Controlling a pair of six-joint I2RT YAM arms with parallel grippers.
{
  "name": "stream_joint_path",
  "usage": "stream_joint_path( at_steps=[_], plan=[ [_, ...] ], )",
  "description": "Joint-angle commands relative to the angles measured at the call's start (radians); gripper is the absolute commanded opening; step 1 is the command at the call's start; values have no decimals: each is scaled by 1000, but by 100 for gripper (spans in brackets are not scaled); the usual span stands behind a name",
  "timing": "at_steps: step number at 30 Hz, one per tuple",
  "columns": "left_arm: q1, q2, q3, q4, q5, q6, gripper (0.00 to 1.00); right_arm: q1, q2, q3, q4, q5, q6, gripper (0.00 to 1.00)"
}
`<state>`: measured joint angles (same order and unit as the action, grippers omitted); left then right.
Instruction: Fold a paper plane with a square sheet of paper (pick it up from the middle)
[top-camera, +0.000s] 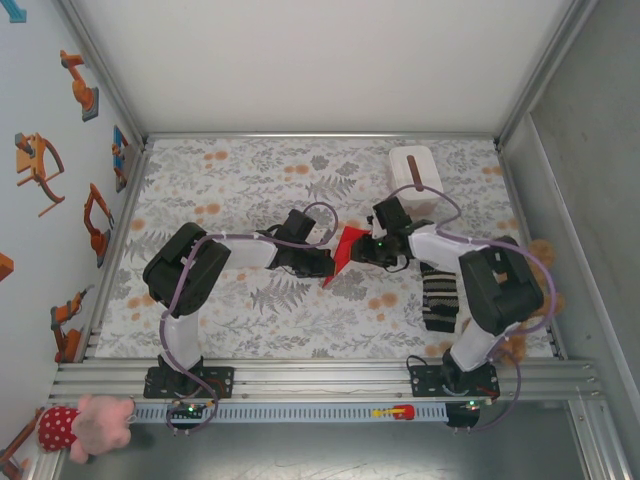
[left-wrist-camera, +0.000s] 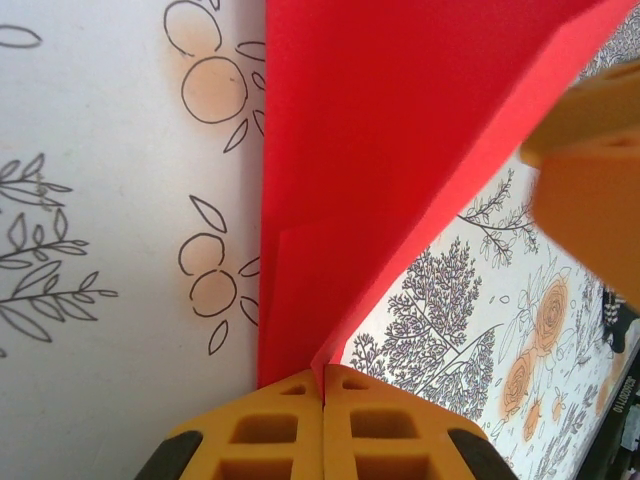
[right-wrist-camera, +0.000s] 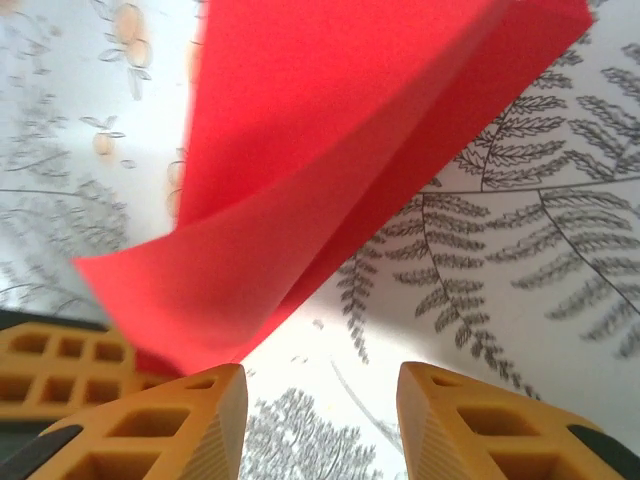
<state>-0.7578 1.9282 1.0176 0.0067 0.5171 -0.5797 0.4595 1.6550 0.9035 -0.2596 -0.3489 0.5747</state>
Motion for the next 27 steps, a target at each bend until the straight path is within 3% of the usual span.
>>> stream_joint_path(
  at_steps=[1, 10, 27],
  plan=[
    [7, 38, 9, -72, -18, 14, 6, -2, -55, -32, 73, -89, -3, 41],
    [7, 33, 9, -80, -18, 14, 6, -1, 56, -23, 229, -256, 70, 20],
    [9, 45, 23, -92, -4, 10, 7, -1, 161, 16, 246, -277, 71, 16]
  ],
)
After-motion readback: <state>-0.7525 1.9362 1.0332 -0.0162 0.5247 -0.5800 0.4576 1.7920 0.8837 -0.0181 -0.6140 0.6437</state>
